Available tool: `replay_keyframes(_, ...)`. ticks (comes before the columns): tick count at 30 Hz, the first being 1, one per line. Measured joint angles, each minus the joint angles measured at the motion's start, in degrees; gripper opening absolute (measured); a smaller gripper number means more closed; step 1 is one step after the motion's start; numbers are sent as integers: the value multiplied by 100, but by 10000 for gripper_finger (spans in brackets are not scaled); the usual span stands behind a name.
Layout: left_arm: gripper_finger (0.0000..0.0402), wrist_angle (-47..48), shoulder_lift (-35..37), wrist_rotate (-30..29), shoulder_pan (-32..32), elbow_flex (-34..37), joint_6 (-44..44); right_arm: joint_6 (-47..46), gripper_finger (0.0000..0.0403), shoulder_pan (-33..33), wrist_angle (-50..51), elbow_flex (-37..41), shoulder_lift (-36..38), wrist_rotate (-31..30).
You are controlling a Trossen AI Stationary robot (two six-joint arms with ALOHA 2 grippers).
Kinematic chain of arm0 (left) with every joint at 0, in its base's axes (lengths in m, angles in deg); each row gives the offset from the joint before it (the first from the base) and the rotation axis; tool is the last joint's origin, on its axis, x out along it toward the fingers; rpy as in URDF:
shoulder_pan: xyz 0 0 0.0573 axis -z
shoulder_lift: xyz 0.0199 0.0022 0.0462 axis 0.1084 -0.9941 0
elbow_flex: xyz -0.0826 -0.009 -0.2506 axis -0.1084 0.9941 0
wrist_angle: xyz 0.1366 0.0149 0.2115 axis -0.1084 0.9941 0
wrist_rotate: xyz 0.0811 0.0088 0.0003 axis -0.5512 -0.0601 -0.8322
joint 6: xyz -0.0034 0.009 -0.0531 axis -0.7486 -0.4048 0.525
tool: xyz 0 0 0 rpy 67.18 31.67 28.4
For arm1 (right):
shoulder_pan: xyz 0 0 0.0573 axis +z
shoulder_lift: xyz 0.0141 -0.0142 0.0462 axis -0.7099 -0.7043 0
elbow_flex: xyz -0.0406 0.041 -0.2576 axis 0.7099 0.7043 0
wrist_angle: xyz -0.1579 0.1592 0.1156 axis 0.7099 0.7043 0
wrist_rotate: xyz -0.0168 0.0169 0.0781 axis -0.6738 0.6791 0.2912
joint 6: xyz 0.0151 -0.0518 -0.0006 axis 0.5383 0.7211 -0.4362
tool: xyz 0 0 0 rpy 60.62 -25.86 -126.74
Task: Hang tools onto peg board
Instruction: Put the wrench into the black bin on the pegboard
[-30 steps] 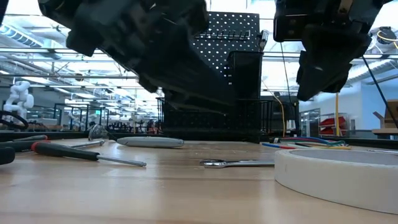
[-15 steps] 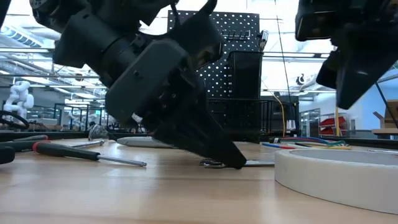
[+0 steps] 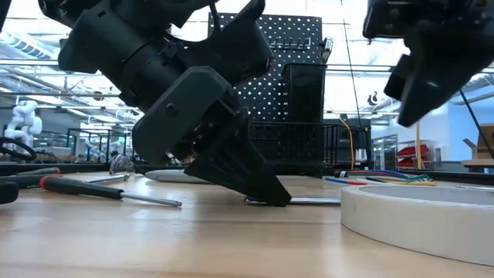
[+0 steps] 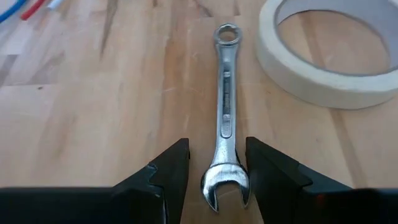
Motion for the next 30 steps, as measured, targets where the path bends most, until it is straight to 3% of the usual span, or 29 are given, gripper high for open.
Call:
replay_keyframes(8,159,10,-4,-104,-129,16,108,351,0,-188,-472,0,-384,107)
replay_keyframes(14,159,-63,77,-51,-178,36,62,354,0,-292,-719,0,-672,654)
replay_keyframes(30,159,-108,704,173,-175,43,-63,271,0,-325,-1029,4,-1155,648)
